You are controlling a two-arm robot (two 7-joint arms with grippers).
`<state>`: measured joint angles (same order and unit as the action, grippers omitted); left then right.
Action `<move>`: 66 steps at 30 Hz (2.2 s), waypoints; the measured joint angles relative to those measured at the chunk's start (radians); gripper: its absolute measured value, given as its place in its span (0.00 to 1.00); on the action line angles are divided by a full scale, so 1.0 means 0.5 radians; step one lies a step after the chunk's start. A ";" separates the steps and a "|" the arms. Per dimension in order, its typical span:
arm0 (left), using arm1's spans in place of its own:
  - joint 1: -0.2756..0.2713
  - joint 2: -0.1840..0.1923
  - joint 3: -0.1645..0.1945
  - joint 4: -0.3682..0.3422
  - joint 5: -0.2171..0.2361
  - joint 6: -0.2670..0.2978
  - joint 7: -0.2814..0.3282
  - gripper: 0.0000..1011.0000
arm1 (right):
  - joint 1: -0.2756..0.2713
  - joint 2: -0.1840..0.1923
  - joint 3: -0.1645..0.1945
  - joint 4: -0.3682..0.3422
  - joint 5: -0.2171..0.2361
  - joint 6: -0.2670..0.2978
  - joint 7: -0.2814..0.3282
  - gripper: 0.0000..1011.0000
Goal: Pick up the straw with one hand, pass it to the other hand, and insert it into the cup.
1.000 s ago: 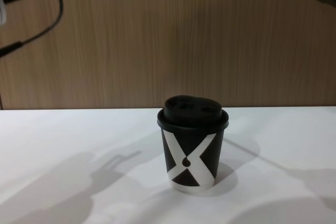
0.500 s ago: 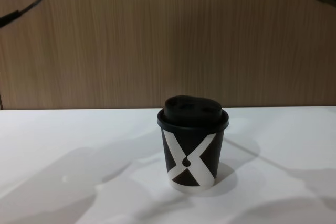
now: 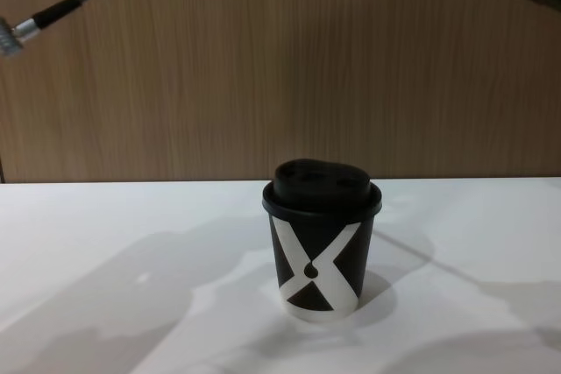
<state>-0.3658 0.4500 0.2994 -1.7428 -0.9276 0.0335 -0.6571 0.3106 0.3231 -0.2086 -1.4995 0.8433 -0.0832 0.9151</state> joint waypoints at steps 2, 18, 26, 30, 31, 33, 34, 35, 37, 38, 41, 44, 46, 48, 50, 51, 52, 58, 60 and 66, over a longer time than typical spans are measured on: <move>-0.016 -0.005 0.012 0.013 -0.017 0.016 -0.011 0.99 | 0.000 0.000 0.000 0.000 0.000 0.000 0.000 0.01; -0.142 -0.071 0.131 0.154 -0.201 0.190 -0.093 0.99 | 0.000 0.000 0.000 0.000 0.000 0.000 0.000 0.01; -0.196 -0.126 0.167 0.248 -0.303 0.258 -0.106 0.99 | 0.000 0.000 0.000 0.000 0.000 0.000 0.000 0.01; -0.219 -0.153 0.178 0.292 -0.340 0.275 -0.110 0.99 | 0.000 0.000 0.000 0.000 0.000 0.000 0.000 0.01; -0.230 -0.165 0.183 0.313 -0.355 0.282 -0.112 0.99 | 0.000 0.000 0.000 0.000 0.000 0.000 0.000 0.01; -0.251 -0.188 0.191 0.350 -0.378 0.292 -0.117 0.99 | 0.000 0.000 0.000 0.000 0.000 0.000 0.000 0.01; -0.257 -0.194 0.194 0.362 -0.388 0.296 -0.120 0.99 | 0.000 0.000 0.000 0.000 0.000 0.000 0.000 0.01; -0.263 -0.201 0.197 0.374 -0.393 0.298 -0.122 0.99 | 0.000 0.000 0.000 0.000 0.000 0.000 0.000 0.01; -0.279 -0.215 0.203 0.401 -0.407 0.303 -0.126 0.99 | 0.000 0.000 0.000 0.000 0.000 0.000 0.000 0.01; -0.293 -0.228 0.208 0.424 -0.420 0.307 -0.131 0.99 | 0.000 0.000 0.000 0.000 0.000 0.000 0.000 0.01; -0.327 -0.260 0.223 0.485 -0.442 0.312 -0.140 0.99 | 0.000 0.000 0.000 0.000 0.000 0.000 0.000 0.01; -0.347 -0.276 0.232 0.517 -0.454 0.314 -0.145 0.99 | 0.000 0.000 0.000 0.000 0.000 0.000 0.000 0.01; -0.368 -0.293 0.242 0.551 -0.462 0.314 -0.149 0.99 | 0.000 0.000 0.000 0.000 0.000 0.000 0.000 0.01; -0.386 -0.308 0.252 0.577 -0.469 0.314 -0.154 0.99 | 0.000 0.000 0.000 0.000 0.000 0.000 0.000 0.01; -0.405 -0.322 0.264 0.606 -0.473 0.314 -0.159 0.99 | 0.000 0.000 0.000 0.000 0.000 0.000 0.000 0.01; -0.405 -0.322 0.264 0.606 -0.473 0.314 -0.159 0.99 | 0.000 0.000 0.000 0.000 0.000 0.000 0.000 0.01; -0.416 -0.329 0.271 0.620 -0.475 0.313 -0.163 0.99 | 0.000 0.000 0.000 0.000 0.000 0.000 0.000 0.01; -0.459 -0.359 0.300 0.669 -0.478 0.301 -0.178 0.99 | 0.000 0.000 0.000 0.000 0.000 0.000 0.000 0.01; -0.476 -0.369 0.311 0.685 -0.478 0.295 -0.184 0.99 | 0.000 0.000 0.000 0.000 0.000 0.000 0.000 0.01; -0.510 -0.391 0.333 0.713 -0.478 0.281 -0.200 0.99 | 0.000 0.000 0.000 0.000 0.000 0.000 0.000 0.01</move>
<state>-0.6207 0.2546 0.4661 -1.3865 -1.1668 0.1741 -0.7572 0.3105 0.3231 -0.2086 -1.4994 0.8431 -0.0832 0.9151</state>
